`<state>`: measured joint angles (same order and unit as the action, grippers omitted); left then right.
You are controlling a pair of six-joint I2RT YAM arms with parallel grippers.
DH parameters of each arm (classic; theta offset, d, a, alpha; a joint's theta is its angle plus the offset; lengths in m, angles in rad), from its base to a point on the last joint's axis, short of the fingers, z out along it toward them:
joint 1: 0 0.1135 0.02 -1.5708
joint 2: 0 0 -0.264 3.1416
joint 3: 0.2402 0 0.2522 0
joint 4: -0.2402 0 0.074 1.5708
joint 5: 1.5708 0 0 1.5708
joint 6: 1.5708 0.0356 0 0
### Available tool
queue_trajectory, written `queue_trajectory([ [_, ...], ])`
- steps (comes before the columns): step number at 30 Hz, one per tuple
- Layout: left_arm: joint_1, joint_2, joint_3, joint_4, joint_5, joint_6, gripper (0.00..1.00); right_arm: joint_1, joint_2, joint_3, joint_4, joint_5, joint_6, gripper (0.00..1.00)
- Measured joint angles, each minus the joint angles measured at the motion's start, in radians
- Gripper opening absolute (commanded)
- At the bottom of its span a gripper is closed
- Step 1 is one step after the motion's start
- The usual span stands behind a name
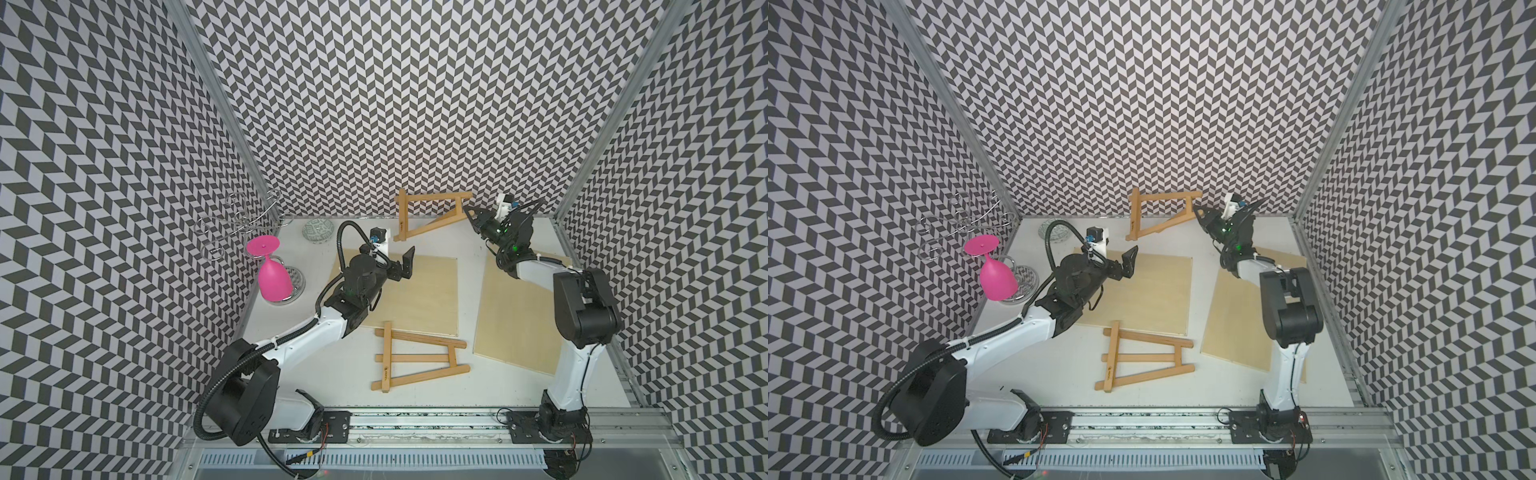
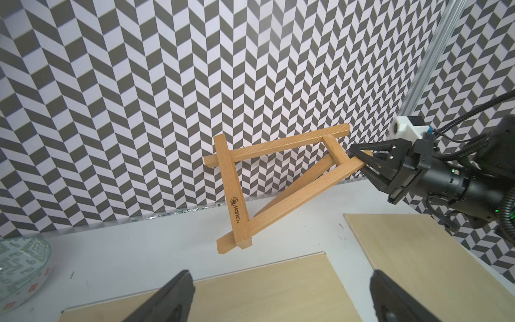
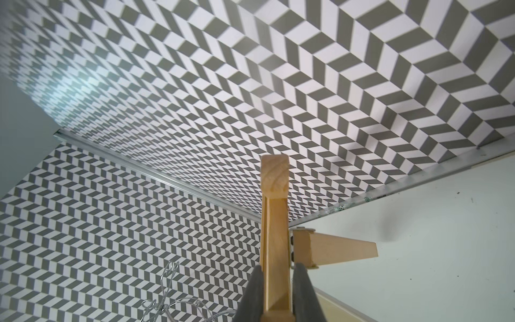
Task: Assemble the easel
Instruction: Pick up the easel at the center of the board.
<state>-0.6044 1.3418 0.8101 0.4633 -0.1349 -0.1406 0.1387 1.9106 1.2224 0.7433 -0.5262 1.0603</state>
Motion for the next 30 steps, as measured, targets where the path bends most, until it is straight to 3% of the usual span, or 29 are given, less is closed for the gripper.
queue_trajectory([
  [7, -0.116, -0.066, 0.026, -0.118, -0.040, 0.020, 0.99, 0.000, -0.284, -0.130, -0.211, -0.019, -0.125, 0.00],
  [18, -0.373, -0.193, 0.043, -0.338, -0.079, 0.054, 0.97, 0.039, -0.721, -0.251, -0.697, 0.026, -0.421, 0.00],
  [23, -0.406, -0.215, 0.043, -0.381, -0.047, 0.037, 0.93, 0.110, -0.844, -0.299, -0.854, 0.077, -0.505, 0.00],
  [30, -0.494, -0.137, 0.036, -0.348, -0.058, 0.070, 0.85, 0.249, -0.919, -0.309, -1.030, 0.192, -0.547, 0.00],
])
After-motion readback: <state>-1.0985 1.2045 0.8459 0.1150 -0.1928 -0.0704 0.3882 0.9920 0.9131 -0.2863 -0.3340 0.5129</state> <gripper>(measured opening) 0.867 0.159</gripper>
